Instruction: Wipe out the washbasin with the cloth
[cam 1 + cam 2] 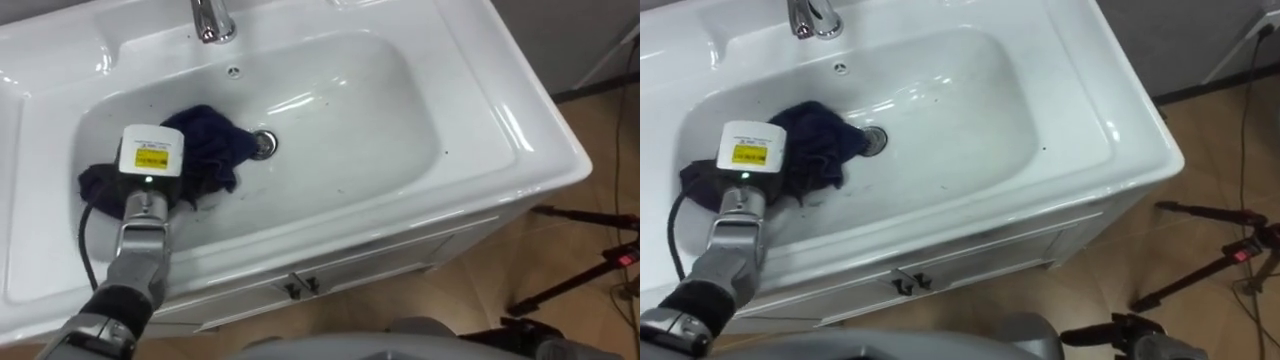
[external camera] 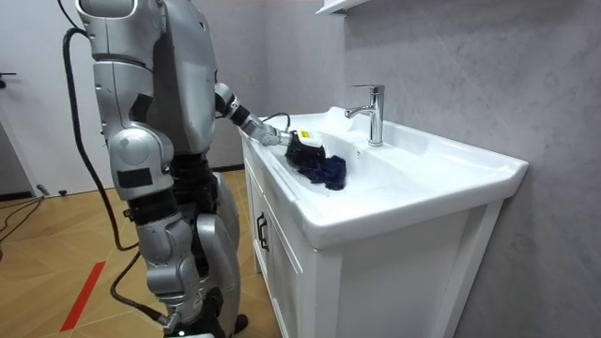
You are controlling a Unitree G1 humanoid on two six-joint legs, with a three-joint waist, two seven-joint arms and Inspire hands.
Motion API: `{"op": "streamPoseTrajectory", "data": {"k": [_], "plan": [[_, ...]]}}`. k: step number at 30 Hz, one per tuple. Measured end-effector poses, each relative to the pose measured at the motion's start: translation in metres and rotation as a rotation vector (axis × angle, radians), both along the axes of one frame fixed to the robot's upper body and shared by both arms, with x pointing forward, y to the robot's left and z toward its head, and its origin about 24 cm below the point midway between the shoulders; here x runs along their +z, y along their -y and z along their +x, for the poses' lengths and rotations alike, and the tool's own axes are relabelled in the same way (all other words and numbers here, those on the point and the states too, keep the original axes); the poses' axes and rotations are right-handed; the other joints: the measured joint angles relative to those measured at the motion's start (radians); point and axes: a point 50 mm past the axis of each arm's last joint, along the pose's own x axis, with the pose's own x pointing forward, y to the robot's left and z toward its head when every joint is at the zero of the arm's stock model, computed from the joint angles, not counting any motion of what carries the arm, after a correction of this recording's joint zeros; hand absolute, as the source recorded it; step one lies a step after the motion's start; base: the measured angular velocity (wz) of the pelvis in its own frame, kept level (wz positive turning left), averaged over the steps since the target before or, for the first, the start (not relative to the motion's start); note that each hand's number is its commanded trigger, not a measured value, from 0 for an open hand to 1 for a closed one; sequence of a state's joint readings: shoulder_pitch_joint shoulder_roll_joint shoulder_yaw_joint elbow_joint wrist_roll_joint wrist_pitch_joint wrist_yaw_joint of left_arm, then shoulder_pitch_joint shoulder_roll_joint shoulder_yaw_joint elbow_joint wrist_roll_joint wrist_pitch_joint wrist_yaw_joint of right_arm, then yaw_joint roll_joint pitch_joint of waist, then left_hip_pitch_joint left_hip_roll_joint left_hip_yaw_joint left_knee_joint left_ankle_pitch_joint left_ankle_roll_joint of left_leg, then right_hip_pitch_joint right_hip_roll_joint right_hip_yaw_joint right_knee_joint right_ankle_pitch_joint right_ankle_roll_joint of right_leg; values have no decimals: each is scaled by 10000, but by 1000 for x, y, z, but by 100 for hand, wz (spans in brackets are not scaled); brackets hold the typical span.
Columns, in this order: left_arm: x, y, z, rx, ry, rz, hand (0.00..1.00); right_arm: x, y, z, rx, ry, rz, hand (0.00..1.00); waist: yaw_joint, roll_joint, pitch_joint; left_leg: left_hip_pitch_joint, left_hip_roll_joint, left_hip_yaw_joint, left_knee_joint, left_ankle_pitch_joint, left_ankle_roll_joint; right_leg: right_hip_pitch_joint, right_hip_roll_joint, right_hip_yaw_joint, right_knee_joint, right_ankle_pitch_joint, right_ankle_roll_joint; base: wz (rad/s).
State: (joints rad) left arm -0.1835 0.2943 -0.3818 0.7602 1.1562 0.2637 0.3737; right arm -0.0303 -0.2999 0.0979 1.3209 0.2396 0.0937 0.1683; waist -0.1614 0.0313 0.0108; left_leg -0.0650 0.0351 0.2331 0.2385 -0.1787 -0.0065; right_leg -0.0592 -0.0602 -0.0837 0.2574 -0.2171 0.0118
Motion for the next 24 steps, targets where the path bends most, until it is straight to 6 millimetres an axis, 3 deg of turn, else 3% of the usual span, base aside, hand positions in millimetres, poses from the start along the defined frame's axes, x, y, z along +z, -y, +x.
{"op": "streamPoseTrajectory", "data": {"k": [2, 4, 8, 11, 13, 17, 24], "plan": [[9, 14, 15, -296, -375, -904, 100, 2, -1, 9, 262, 350, 88, 0, -245, 55, 39, -164, -50, -70, 45, 22, 37, -119, -44, -37, 21, -7, 39, 14], [22, 28, 29, -809, -899, -1614, 100, 5, 1, 20, 396, 772, 102, 0, -514, 244, 138, -407, -86, -178, 225, -8, 94, -224, -78, -88, 19, 4, 98, 16], [45, 59, 42, -2227, -2500, -3512, 100, 10, 9, 27, 405, 1155, 193, 0, -884, 818, 105, -627, -162, -191, 403, -76, 199, -313, -207, -245, 1, -3, 184, 7], [67, 83, 39, -3677, -3534, -4353, 100, 11, 14, 22, 461, 1056, 118, 0, -867, 1088, 110, -745, -193, -348, 466, -76, 199, -294, -237, -333, 21, -6, 190, 8], [81, 95, 34, -4578, -4158, -4926, 100, 12, 19, 19, 391, 964, -19, 0, -901, 1235, 94, -857, -195, -482, 519, -76, 199, -239, -272, -644, 31, -6, 187, 22], [103, 105, 27, -5639, -4668, -4840, 100, 13, 23, 17, 294, 972, -93, 0, -750, 1306, 83, -835, -168, -747, 539, -77, 197, -112, -235, -873, -3, -8, 181, 16], [143, 109, 15, -7056, -4881, -4509, 100, 13, 28, 9, -213, 754, -266, 0, -241, 1664, 50, -624, -246, -976, 680, -82, 197, 285, -274, -1185, -102, -15, 181, 13]]}}
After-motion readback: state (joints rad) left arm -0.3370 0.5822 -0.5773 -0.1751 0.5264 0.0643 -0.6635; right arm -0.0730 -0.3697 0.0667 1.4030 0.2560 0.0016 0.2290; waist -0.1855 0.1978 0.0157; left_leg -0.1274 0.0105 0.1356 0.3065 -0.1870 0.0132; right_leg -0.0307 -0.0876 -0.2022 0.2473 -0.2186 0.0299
